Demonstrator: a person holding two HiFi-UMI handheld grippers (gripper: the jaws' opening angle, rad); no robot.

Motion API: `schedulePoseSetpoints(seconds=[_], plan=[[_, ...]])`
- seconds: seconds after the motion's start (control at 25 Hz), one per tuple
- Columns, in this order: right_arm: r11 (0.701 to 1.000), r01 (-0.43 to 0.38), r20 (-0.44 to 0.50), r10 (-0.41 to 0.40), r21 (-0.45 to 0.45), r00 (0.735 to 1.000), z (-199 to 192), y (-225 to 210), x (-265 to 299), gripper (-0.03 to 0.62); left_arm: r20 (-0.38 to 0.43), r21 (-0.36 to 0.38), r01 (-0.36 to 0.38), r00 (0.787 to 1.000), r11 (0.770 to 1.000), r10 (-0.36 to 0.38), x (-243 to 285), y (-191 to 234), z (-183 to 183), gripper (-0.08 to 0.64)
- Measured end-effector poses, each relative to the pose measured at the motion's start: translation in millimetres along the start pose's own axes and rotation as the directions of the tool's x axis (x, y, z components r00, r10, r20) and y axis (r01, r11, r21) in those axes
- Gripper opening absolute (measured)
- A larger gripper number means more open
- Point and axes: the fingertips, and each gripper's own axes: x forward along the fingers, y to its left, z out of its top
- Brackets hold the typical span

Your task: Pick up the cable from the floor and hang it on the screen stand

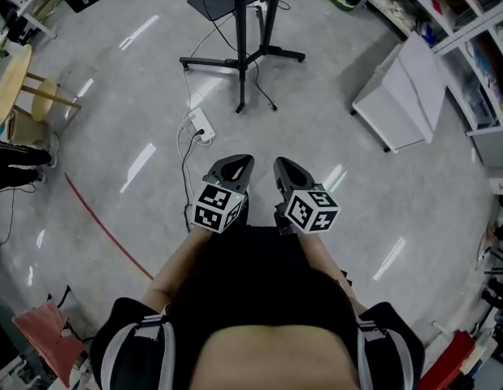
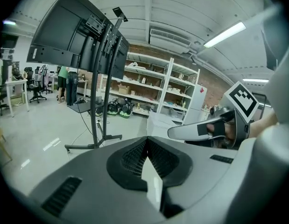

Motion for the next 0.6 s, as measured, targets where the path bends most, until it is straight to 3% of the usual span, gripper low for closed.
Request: schedulePoseSetpoints(seconds=[0.32, 0.6], plan=[[0.997, 0.069, 0.038, -0.07, 0.02, 0.997, 27, -5, 49, 0.025, -0.015, 0.038, 0.041, 0.999, 0.998, -0.04, 23, 49, 19, 0.008], [0.995, 0.081, 0.033, -0.083, 0.058, 0.996, 27, -6, 70, 0.025, -0.009, 0.033, 0.043, 0.999, 0.999, -0.043, 26, 71, 20, 0.008]])
